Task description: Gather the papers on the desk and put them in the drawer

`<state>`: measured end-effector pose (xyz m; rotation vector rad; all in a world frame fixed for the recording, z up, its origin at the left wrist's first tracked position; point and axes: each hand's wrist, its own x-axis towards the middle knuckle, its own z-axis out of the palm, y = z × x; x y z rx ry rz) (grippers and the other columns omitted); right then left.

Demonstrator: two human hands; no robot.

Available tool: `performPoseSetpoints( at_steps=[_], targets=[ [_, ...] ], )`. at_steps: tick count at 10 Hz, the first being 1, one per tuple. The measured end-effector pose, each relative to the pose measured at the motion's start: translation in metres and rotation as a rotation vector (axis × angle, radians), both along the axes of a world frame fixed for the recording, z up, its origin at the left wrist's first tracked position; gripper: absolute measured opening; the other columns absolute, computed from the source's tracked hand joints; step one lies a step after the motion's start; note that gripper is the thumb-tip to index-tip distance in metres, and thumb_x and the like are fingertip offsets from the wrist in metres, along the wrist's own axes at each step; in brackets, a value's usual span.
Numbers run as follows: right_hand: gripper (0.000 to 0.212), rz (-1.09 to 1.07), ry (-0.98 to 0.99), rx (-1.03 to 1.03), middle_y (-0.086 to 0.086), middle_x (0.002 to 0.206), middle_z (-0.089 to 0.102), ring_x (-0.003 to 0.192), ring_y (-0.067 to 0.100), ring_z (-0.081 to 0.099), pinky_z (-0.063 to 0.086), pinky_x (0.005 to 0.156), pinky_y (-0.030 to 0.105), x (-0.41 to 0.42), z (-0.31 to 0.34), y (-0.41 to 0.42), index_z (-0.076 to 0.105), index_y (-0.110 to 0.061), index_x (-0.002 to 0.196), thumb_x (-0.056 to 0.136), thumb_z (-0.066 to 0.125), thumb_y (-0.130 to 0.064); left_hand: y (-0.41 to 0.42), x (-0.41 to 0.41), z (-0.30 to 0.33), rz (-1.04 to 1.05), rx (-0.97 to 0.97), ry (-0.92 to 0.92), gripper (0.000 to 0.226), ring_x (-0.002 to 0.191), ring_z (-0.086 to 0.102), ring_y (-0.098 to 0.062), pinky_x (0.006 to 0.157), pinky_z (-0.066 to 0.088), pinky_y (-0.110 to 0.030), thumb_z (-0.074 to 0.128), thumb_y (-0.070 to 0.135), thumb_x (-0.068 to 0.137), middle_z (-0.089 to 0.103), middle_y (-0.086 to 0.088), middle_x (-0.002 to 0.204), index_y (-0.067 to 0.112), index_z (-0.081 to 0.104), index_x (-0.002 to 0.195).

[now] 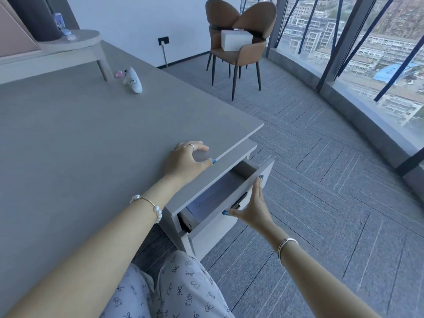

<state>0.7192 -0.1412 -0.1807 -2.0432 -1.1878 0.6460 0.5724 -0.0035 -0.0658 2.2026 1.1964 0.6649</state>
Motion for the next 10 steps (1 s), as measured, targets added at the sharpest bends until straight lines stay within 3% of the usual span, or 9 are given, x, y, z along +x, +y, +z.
performPoseSetpoints(
  at_steps=[3, 5, 7, 8, 10],
  targets=[
    [0.124, -0.002, 0.024, -0.029, 0.010, 0.160, -0.001, 0.148, 0.018, -0.003, 0.011, 0.116, 0.029, -0.026, -0.006, 0.049, -0.001, -0.001, 0.147, 0.064, 0.076, -0.051, -0.001, -0.001, 0.002, 0.005, 0.011, 0.006, 0.036, 0.127, 0.040, -0.010, 0.106, 0.033, -0.030, 0.070, 0.034, 0.075, 0.056, 0.009, 0.134, 0.024, 0.066, 0.109],
    [0.124, 0.029, -0.019, -0.063, 0.010, 0.160, -0.001, 0.148, 0.019, 0.002, 0.016, 0.114, 0.028, -0.028, -0.002, 0.061, -0.001, -0.001, 0.147, 0.065, 0.073, -0.056, -0.001, 0.001, 0.003, 0.010, 0.022, 0.005, 0.034, 0.126, 0.041, -0.012, 0.107, 0.033, -0.032, 0.071, 0.034, 0.074, 0.057, 0.007, 0.133, 0.025, 0.066, 0.106],
    [0.115, 0.090, -0.047, -0.117, 0.006, 0.160, 0.008, 0.147, 0.017, 0.009, 0.022, 0.114, 0.035, -0.016, 0.007, 0.056, 0.004, -0.007, 0.148, 0.069, 0.067, -0.061, -0.003, 0.000, 0.004, 0.000, 0.031, 0.028, 0.035, 0.127, 0.041, -0.013, 0.106, 0.034, -0.031, 0.069, 0.035, 0.076, 0.056, 0.007, 0.134, 0.024, 0.065, 0.109],
    [0.110, 0.103, -0.033, -0.090, 0.004, 0.160, 0.008, 0.146, 0.018, 0.013, 0.024, 0.113, 0.036, -0.016, 0.019, 0.043, -0.002, -0.013, 0.149, 0.074, 0.066, -0.056, -0.005, -0.001, 0.005, -0.010, 0.039, 0.035, 0.036, 0.128, 0.041, -0.013, 0.107, 0.033, -0.031, 0.067, 0.035, 0.077, 0.056, 0.005, 0.135, 0.022, 0.064, 0.111],
    [0.092, 0.087, -0.087, -0.025, 0.008, 0.154, 0.028, 0.136, 0.026, 0.036, 0.037, 0.103, 0.039, -0.019, 0.048, 0.018, 0.007, -0.021, 0.149, 0.080, 0.059, -0.054, -0.010, 0.002, 0.002, -0.079, 0.182, 0.192, 0.037, 0.132, 0.039, -0.020, 0.105, 0.029, -0.033, 0.055, 0.033, 0.086, 0.051, -0.002, 0.140, 0.017, 0.058, 0.119]
  ],
)
